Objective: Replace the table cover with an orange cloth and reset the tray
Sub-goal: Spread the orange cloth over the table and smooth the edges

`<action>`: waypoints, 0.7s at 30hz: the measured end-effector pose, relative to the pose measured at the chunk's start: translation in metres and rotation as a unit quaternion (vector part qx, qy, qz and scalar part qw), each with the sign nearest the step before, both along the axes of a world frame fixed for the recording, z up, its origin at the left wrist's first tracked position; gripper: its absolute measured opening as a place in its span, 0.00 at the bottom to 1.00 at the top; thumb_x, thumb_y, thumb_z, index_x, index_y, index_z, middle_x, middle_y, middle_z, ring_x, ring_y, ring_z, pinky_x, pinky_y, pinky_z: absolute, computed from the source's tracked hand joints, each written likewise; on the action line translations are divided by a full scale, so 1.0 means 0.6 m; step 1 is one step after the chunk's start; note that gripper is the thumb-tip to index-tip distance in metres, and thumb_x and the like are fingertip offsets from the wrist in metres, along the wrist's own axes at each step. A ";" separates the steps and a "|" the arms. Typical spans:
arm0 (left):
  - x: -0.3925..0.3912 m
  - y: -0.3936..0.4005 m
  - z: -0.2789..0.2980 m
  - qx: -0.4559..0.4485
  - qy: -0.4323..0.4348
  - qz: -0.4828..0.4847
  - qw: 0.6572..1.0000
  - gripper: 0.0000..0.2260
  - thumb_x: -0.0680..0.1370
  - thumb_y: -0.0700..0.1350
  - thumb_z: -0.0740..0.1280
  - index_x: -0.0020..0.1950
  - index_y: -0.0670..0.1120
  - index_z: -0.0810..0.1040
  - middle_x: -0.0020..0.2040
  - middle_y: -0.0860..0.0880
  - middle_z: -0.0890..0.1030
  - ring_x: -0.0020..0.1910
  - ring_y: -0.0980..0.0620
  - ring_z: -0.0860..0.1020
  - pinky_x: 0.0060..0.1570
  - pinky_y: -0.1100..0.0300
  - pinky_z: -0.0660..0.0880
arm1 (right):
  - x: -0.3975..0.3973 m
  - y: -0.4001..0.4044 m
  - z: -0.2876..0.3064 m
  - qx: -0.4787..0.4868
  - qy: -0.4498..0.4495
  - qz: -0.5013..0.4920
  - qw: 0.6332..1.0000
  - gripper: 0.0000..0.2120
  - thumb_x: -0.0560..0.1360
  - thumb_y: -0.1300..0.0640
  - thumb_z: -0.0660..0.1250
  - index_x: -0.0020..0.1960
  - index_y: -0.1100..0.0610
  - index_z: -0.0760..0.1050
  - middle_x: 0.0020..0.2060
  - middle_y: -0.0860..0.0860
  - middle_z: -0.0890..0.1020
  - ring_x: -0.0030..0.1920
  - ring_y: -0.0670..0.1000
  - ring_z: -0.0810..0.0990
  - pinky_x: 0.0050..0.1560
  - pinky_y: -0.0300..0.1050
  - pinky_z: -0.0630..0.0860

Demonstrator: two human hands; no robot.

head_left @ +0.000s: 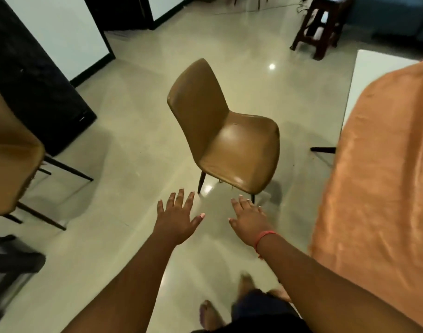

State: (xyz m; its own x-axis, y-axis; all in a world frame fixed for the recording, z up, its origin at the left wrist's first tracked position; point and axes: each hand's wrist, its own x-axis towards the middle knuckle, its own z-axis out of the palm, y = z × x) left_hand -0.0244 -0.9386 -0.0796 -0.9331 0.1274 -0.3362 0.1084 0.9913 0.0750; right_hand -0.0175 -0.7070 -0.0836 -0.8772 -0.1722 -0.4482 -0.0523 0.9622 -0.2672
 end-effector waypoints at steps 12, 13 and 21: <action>-0.313 -0.223 -0.002 -0.016 -0.011 0.090 0.996 0.35 0.76 0.70 0.41 0.80 0.56 0.41 0.81 0.48 0.45 0.79 0.44 0.47 0.74 0.38 0.47 | -0.408 -0.288 -0.028 -0.066 -0.016 0.147 0.987 0.32 0.82 0.42 0.54 0.81 0.52 0.48 0.80 0.55 0.50 0.79 0.57 0.52 0.77 0.57 0.56; -0.345 -0.243 0.006 -0.014 -0.008 0.104 0.994 0.36 0.76 0.70 0.41 0.80 0.56 0.41 0.81 0.48 0.44 0.80 0.44 0.46 0.74 0.38 0.47 | -0.445 -0.315 -0.021 -0.074 -0.011 0.158 0.985 0.32 0.82 0.42 0.54 0.80 0.52 0.48 0.80 0.55 0.51 0.79 0.57 0.53 0.77 0.57 0.57; -0.631 -0.419 0.005 -0.015 0.001 0.133 0.991 0.36 0.76 0.71 0.40 0.79 0.56 0.40 0.81 0.48 0.43 0.80 0.45 0.46 0.74 0.38 0.45 | -0.749 -0.511 -0.015 -0.100 -0.003 0.145 0.984 0.32 0.82 0.42 0.55 0.80 0.53 0.49 0.80 0.55 0.51 0.79 0.56 0.54 0.74 0.56 0.63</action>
State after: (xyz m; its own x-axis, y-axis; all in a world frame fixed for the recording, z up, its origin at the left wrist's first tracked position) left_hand -0.4029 -1.1897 -0.0768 -0.9330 -0.1333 -0.3343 -0.1569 0.9866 0.0446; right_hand -0.4667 -1.0135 -0.0928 -0.7749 -0.5013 -0.3851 -0.3155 0.8346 -0.4515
